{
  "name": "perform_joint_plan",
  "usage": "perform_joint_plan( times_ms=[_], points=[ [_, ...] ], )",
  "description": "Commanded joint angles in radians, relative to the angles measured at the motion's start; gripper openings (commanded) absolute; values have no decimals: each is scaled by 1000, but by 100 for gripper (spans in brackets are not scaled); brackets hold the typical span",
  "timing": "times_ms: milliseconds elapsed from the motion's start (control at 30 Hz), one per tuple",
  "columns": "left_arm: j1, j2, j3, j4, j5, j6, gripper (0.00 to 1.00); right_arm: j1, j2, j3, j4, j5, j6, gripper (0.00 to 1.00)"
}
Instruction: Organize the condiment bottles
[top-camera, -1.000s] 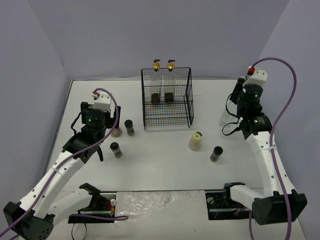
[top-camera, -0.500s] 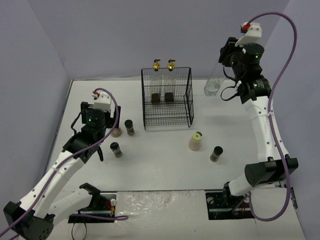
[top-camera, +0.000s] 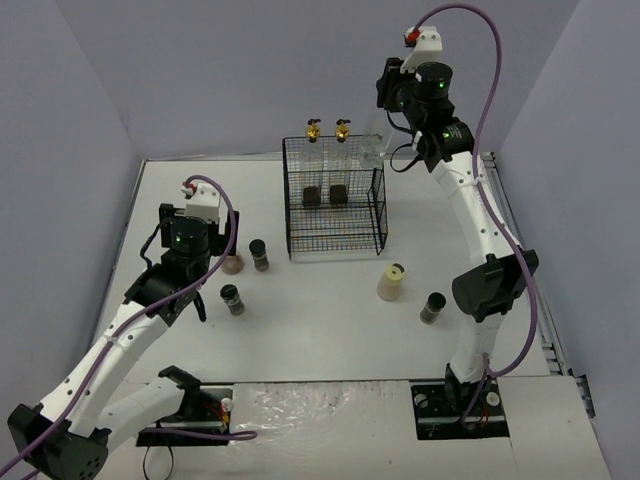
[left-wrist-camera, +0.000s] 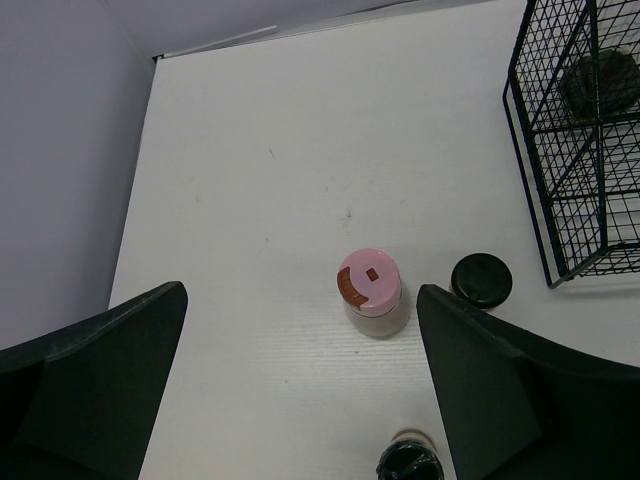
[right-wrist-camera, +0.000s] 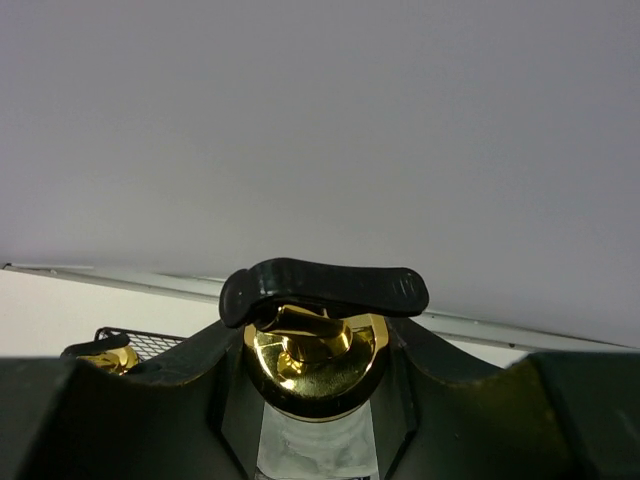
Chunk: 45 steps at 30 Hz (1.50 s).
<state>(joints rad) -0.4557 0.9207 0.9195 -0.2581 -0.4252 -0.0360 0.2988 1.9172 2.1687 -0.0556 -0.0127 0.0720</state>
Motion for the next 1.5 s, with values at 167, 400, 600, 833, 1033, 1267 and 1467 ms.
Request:
perform_joint_plan(
  times_ms=[167, 400, 600, 833, 1033, 1267, 1467],
  points=[
    [12, -2, 53, 40, -21, 8, 97, 9, 35, 81, 307, 10, -49, 0],
    [14, 0, 53, 40, -19, 8, 97, 18, 46, -35, 362, 20, -55, 0],
    [15, -1, 54, 39, -17, 7, 97, 36, 37, -199, 428, 102, -44, 0],
    [23, 1, 53, 39, -15, 7, 97, 55, 40, -329, 492, 153, -29, 0],
    [24, 5, 53, 40, -12, 6, 97, 72, 41, -380, 512, 197, -20, 18],
    [26, 11, 53, 39, -10, 5, 97, 76, 10, -423, 524, 225, -4, 48],
    [28, 12, 53, 39, -9, 2, 97, 78, -58, -465, 528, 224, -8, 67]
  ],
)
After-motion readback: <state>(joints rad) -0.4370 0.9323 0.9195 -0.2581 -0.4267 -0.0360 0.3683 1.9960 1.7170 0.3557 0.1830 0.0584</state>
